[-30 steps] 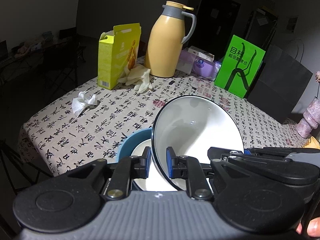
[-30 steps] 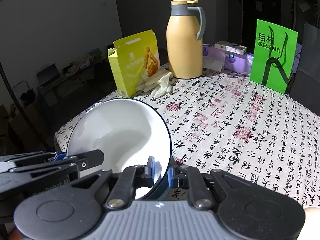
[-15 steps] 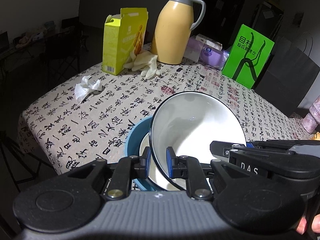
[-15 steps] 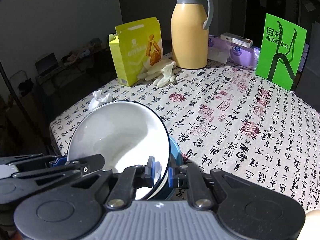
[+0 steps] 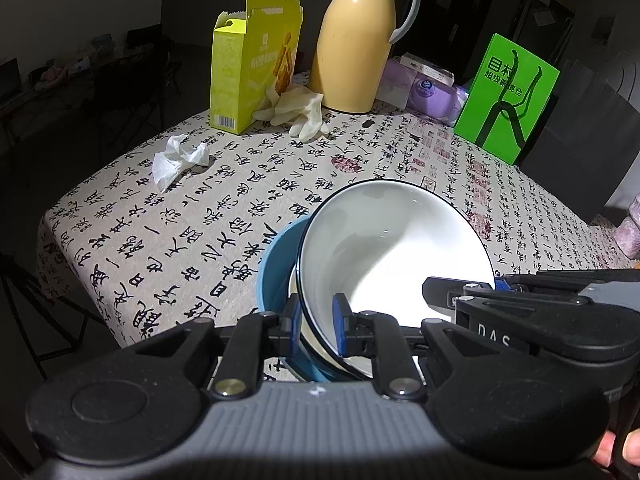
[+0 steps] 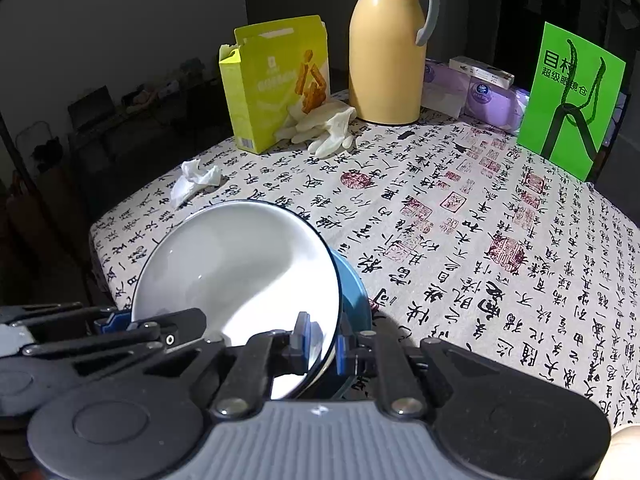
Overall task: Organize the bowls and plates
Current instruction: 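Lower the held white bowl into the blue bowl with both tools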
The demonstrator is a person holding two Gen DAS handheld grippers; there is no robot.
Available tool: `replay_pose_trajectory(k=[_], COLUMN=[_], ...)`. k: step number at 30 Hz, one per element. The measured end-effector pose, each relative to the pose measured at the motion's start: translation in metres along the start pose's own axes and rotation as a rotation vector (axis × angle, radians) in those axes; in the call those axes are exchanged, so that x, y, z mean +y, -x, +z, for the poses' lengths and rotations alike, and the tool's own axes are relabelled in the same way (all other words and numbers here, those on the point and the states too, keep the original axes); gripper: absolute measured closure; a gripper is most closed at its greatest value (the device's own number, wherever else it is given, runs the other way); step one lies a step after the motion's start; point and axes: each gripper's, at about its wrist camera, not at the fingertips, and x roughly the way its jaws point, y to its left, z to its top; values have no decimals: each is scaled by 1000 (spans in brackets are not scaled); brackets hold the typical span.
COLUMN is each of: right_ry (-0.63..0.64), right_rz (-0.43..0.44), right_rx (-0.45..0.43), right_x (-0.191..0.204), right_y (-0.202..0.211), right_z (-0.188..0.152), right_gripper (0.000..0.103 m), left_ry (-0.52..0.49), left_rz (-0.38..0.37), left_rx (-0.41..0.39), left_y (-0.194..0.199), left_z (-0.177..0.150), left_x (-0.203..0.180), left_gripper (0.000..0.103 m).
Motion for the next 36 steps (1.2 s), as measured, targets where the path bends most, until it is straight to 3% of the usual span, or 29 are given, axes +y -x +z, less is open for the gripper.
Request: replay_pose_trajectory(k=[10, 36], right_ry=[4, -73], right_rz=[7, 42], right_rx=[12, 14], right_x=[0, -11], right_y=[-4, 5], right_z=[0, 4], right_gripper=[90, 90], left_ry=[-20, -17], left_rz=[27, 13], left_rx=[-9, -7], left_y=[0, -1], left_z=[-1, 0], left_x=[-2, -2], left_gripper=[87, 88])
